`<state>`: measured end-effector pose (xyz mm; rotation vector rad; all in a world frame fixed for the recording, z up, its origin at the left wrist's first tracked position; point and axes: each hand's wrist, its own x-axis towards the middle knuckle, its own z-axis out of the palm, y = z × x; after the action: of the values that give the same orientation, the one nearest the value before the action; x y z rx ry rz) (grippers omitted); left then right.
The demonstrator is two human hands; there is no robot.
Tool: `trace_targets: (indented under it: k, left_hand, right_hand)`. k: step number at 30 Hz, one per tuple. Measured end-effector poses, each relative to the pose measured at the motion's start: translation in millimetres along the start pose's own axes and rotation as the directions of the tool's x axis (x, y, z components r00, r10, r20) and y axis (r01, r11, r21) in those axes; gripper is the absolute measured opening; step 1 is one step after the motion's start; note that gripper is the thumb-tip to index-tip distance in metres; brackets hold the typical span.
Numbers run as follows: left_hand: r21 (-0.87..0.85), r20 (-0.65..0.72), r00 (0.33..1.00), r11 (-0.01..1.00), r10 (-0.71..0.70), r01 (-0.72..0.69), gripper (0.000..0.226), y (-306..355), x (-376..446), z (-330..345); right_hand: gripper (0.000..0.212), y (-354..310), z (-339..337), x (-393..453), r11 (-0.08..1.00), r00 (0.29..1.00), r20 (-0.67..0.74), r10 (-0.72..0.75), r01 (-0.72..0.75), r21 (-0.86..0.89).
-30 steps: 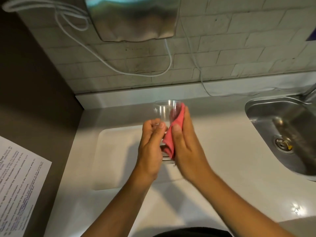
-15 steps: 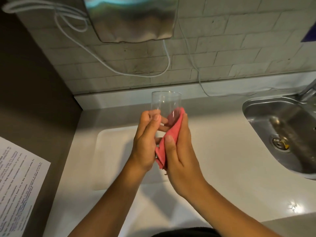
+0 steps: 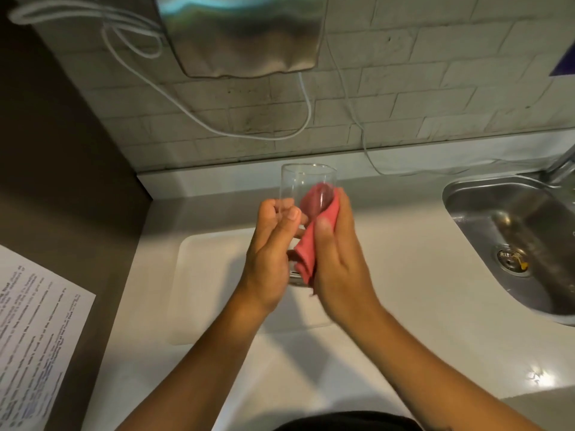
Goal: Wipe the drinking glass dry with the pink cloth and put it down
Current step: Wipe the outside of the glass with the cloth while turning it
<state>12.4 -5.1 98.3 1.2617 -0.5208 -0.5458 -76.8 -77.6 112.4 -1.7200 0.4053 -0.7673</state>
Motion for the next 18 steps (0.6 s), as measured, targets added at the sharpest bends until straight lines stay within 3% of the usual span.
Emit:
trace_targets:
  k: [2, 4, 8, 11, 15, 18]
  left_hand:
    - [-0.038, 0.024, 0.999, 0.999, -0.038, 0.039, 0.034, -3, -7, 5]
    - [-0.062, 0.023, 0.999, 0.997, -0.043, 0.044, 0.04, -2, -8, 6]
    - [-0.037, -0.022, 1.0, 0.999, 0.011, -0.012, 0.028, 6, 2, -2]
    - [0.008, 0.013, 1.0, 1.0, -0.016, 0.016, 0.032, 6, -3, -1]
    - [-0.071, 0.084, 0.992, 0.992, -0.099, 0.105, 0.033, 6, -8, 5]
    - [0.097, 0.011, 0.999, 0.995, -0.034, 0.033, 0.04, 11, -4, 11]
  right_hand:
    - [0.044, -7, -7, 23, 1.0, 0.998, -0.053, 0.021, -0.02, 0.018]
    - [0.057, -6, -8, 23, 0.999, 0.999, -0.045, 0.031, -0.031, 0.011]
    - [0.068, 4, 9, -23, 0.996, 0.999, 0.033, -0.003, 0.006, -0.088]
    - [0.053, 3, 2, -11, 1.0, 1.0, -0.006, -0.002, 0.002, -0.02]
    - [0.039, -6, -9, 18, 0.996, 0.988, -0.138, 0.063, -0.053, 0.076]
    - [0.032, -3, -5, 15, 0.992, 0.98, -0.184, 0.081, -0.061, 0.113]
